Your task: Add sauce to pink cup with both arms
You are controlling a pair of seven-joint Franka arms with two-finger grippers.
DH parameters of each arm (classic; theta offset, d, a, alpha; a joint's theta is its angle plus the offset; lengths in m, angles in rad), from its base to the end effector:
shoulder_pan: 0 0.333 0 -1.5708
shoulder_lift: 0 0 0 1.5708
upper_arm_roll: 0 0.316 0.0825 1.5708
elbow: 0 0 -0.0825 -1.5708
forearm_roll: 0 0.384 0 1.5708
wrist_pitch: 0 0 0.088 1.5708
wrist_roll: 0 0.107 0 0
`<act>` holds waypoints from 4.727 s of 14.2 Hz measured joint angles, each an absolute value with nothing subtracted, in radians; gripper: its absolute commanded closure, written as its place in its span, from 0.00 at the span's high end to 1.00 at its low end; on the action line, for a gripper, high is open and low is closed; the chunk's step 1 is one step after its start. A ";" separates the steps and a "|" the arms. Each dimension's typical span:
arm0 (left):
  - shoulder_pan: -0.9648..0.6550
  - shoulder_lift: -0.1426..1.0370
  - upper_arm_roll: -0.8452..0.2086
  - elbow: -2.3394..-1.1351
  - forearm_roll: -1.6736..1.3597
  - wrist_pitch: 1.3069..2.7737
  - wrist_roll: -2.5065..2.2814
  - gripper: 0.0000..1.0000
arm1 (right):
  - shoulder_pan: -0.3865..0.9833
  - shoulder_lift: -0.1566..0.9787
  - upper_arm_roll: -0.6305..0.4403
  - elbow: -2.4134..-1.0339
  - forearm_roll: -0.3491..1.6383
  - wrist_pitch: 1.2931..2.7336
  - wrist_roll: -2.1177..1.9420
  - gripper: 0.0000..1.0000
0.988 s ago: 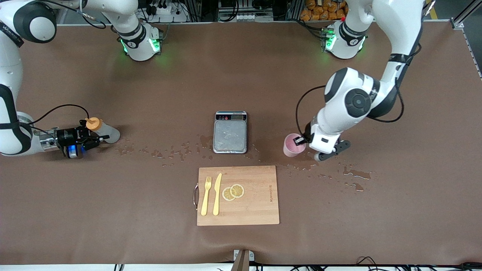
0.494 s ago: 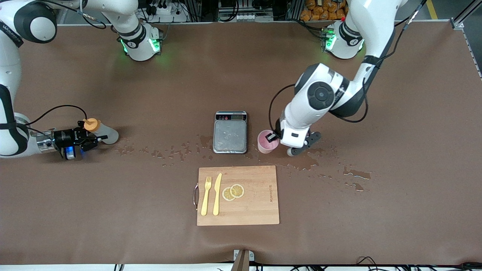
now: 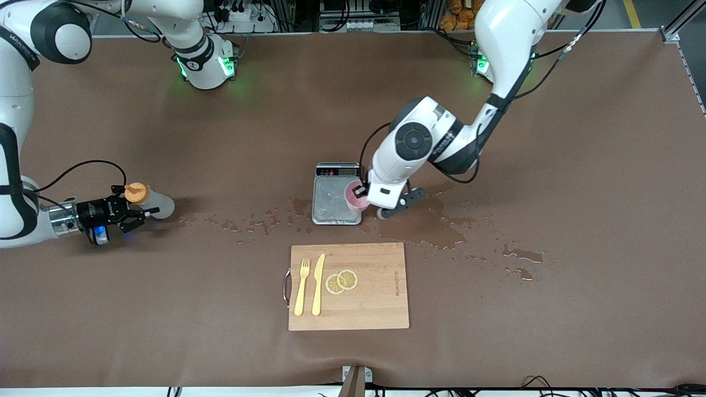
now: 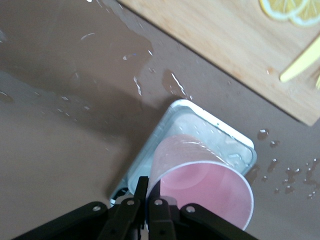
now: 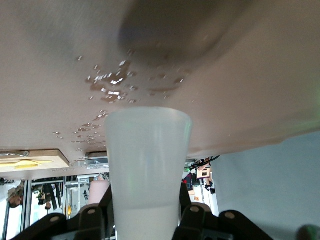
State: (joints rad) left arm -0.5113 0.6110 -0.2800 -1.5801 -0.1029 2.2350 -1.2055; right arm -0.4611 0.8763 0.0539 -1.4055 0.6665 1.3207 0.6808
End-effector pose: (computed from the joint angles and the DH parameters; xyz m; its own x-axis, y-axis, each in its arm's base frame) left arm 0.5120 -0.4815 0.2995 0.8514 0.4816 -0.2079 0.5122 -0.8487 0.1319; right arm 0.5999 -0.1802 0.1745 0.0590 -0.3983 -0.9153 -0.9279 -0.3600 0.0969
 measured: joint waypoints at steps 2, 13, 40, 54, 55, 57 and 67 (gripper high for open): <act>-0.535 0.645 -0.278 -1.544 -0.082 2.235 -1.233 0.00 | -0.430 0.865 0.068 -1.369 0.667 1.321 0.773 0.54; -0.584 0.695 -0.275 -1.518 -0.025 2.275 -1.296 0.00 | -0.275 0.790 0.073 -1.298 0.663 1.317 1.056 0.53; -0.284 0.414 -0.257 -1.488 0.012 1.863 -0.858 1.00 | 0.134 0.746 0.071 -1.091 0.440 1.308 1.757 0.48; -0.014 0.222 -0.265 -1.619 -0.012 1.695 -0.325 1.00 | 0.363 0.733 0.067 -1.091 0.149 1.167 1.971 0.44; -0.014 0.213 -0.265 -1.631 -0.012 1.696 -0.318 1.00 | 0.377 0.733 0.068 -1.091 0.119 1.157 1.972 0.44; -0.012 0.193 -0.265 -1.655 -0.012 1.696 -0.302 1.00 | 0.405 0.733 0.067 -1.091 0.077 1.144 1.976 0.44; 0.041 0.145 -0.264 -1.714 -0.012 1.705 -0.202 1.00 | 0.466 0.738 0.060 -1.095 -0.063 1.114 2.055 0.45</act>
